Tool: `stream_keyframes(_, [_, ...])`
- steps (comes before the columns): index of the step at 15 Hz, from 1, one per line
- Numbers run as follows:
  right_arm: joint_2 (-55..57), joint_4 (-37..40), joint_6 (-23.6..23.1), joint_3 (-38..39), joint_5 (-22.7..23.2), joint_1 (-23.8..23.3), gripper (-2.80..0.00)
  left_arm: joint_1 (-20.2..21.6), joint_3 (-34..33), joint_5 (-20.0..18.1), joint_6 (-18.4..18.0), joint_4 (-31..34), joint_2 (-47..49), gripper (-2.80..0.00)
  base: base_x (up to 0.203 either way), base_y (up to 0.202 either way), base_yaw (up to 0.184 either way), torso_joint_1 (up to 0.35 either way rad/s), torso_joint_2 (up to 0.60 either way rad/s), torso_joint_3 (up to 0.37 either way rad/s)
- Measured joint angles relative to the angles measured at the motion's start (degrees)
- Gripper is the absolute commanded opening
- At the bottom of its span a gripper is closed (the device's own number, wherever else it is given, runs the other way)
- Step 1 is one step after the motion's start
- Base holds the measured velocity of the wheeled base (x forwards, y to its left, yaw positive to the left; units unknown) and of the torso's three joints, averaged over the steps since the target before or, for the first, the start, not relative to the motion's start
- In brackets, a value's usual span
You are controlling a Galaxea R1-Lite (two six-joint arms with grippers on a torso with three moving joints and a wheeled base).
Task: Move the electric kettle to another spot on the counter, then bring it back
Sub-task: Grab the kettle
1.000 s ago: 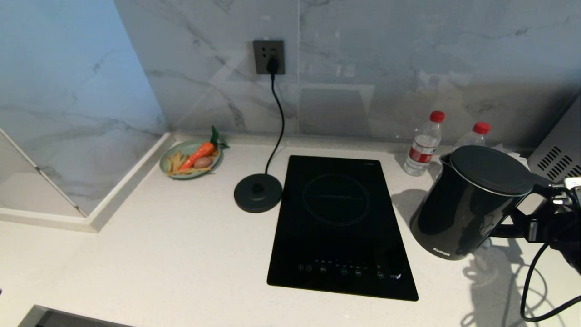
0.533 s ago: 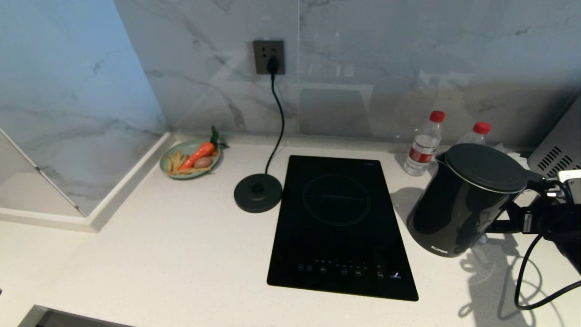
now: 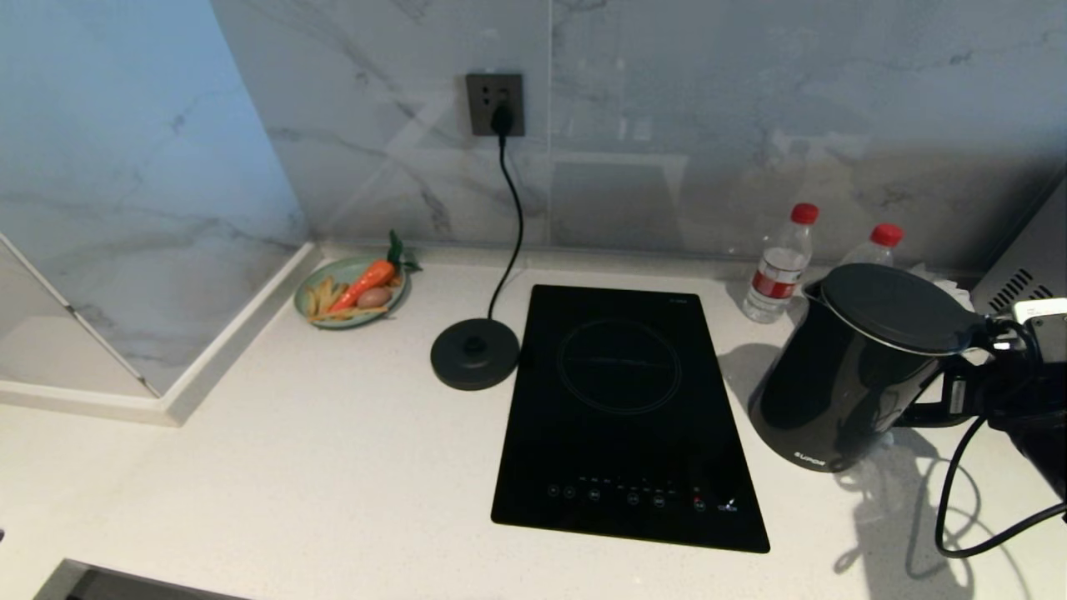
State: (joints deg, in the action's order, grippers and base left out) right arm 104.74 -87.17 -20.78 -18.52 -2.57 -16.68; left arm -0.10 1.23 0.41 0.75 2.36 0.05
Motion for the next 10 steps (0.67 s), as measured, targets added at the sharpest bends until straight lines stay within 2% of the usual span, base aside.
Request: stream_keyframes(10, [-0.39, 0.05, -1.45, -5.09, 0.00, -0.02, -2.80, 0.00, 0.00, 0.00, 0.02, 0.01, 0.00, -2.80, 0.000, 0.000, 0.000, 0.000, 0.00, 0.000])
